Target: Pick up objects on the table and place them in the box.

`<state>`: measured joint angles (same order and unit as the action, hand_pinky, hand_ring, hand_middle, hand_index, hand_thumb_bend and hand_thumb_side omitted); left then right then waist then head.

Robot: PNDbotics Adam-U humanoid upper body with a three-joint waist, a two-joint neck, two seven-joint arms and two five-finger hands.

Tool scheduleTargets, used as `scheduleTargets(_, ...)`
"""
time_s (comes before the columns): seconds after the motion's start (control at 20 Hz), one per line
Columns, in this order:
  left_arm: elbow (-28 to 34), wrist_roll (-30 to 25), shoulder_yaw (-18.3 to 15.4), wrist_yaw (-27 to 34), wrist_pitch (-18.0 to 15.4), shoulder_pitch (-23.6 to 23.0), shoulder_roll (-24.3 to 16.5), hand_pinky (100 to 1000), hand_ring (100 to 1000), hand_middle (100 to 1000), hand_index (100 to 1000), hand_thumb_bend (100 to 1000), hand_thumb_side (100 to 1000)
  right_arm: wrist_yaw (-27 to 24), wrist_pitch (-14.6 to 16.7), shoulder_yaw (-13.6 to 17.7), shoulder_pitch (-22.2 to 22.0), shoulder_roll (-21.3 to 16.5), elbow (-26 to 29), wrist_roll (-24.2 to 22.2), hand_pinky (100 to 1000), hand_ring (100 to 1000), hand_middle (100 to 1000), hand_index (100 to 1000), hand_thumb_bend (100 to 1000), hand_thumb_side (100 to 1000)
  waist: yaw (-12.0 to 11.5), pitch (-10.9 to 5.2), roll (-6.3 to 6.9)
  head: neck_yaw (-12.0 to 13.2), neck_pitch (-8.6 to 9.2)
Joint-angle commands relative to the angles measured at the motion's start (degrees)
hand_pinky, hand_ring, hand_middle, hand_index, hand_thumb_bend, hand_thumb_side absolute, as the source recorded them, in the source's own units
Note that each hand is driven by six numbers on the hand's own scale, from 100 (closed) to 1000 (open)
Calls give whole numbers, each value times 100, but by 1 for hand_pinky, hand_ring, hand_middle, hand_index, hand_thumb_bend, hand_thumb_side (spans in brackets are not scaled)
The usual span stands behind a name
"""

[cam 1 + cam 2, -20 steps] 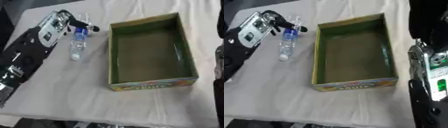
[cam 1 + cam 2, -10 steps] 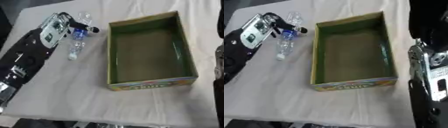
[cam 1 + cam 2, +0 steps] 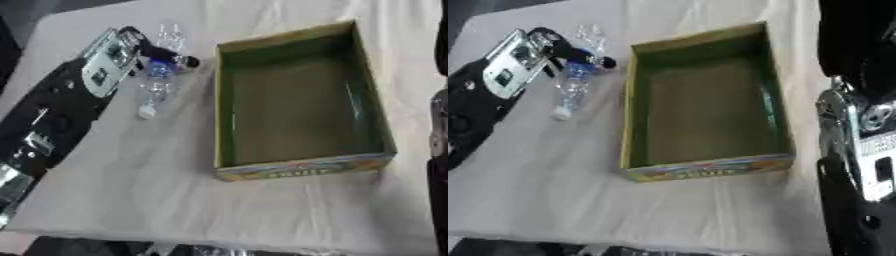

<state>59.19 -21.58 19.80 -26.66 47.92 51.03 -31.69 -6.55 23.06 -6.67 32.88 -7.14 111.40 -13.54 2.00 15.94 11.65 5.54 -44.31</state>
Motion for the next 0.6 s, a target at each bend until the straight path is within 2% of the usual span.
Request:
scheduleTargets(0.05, 1, -85, -93, -113, 21, 88, -107, 640, 738, 882, 889, 924, 562, -20, 2, 19, 85, -59, 125, -14, 795, 981, 914, 942, 100, 1000, 3, -85, -45, -35, 19)
scheduleTargets(0.15, -23, -96, -94, -202, 14, 74, -104, 620, 710, 853, 877, 920, 560, -22, -2, 21, 85, -58, 127, -14, 795, 982, 914, 942, 100, 1000, 9, -79, -43, -38, 19)
scheduleTargets(0.3, -44, -97, -108, -366, 18, 75, -100, 533, 607, 786, 846, 903, 547, -29, -10, 21, 83, -57, 129, -16, 794, 982, 914, 942, 100, 1000, 10, -74, -41, -43, 19)
scheduleTargets(0.6, -60, -115, -140, -615, 37, 86, -86, 483, 544, 743, 809, 894, 542, -35, -18, 27, 79, -57, 133, -18, 793, 982, 914, 943, 100, 1000, 9, -72, -39, -49, 19)
